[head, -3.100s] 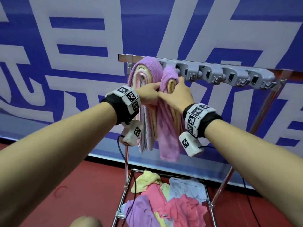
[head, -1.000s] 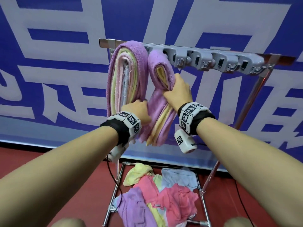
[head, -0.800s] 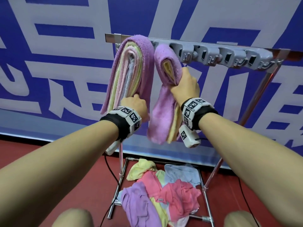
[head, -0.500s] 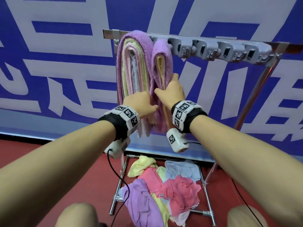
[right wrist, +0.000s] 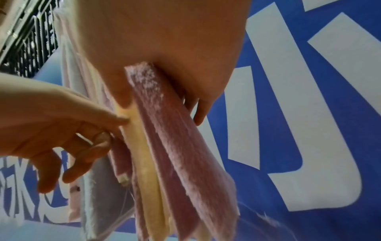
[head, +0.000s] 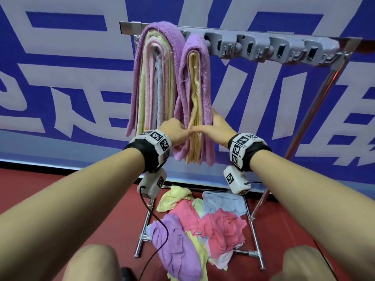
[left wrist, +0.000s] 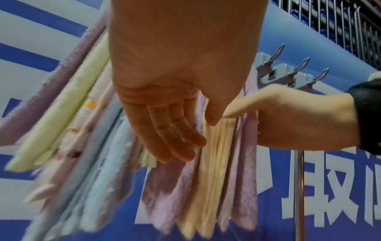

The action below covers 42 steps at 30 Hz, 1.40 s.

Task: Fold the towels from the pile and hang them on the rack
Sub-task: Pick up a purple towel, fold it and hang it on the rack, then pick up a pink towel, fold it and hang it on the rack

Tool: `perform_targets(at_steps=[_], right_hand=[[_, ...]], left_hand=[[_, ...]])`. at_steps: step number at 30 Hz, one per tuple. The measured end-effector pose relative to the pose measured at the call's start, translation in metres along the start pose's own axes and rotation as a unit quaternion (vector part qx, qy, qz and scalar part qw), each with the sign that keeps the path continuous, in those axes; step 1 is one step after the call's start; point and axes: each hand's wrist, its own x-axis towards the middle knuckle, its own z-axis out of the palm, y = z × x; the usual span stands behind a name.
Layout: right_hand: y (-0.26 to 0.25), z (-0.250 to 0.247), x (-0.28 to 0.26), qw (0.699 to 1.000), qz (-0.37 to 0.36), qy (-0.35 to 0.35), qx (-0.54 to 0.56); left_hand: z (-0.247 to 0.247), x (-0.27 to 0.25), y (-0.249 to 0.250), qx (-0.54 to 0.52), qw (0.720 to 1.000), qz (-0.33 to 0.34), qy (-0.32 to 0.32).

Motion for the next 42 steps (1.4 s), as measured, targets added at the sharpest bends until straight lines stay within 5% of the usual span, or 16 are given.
perform_targets(at_steps=[4, 7, 10, 17, 22, 28, 33, 42], right_hand=[[0.026, 0.0, -0.003, 0.993, 0.048, -0.02, -0.11], [0.037, -0.003, -0.006, 0.985, 0.056, -0.026, -0.161], [0.044, -0.013, -0.005, 0.983, 0.059, -0.029, -0.17], [0.06, -0.035, 0.001, 0.979, 0.045, -0.044, -0.193], [0.077, -0.022, 0.009, 0.965, 0.053, -0.062, -0.247], [0.146, 0.016, -0.014, 0.965, 0.101, -0.138, -0.2], [0.262, 0.068, -0.067, 0.941, 0.195, -0.165, -0.224], [0.441, 0.152, -0.137, 0.895, 0.33, -0.173, -0.244]], left_hand=[[0.019, -0.001, -0.014, -0.006, 0.999, -0.03, -0.016], [0.028, 0.003, -0.017, 0.036, 0.996, -0.034, 0.078], [0.034, 0.01, -0.009, -0.044, 0.99, 0.0, 0.132], [0.06, 0.026, 0.018, -0.321, 0.941, -0.008, 0.104], [0.078, 0.025, 0.026, -0.378, 0.926, -0.014, 0.01], [0.148, 0.007, -0.05, -0.157, 0.982, -0.083, -0.066], [0.253, -0.019, -0.131, -0.02, 0.984, -0.107, -0.143], [0.399, 0.0, -0.215, 0.048, 0.979, -0.076, -0.186]])
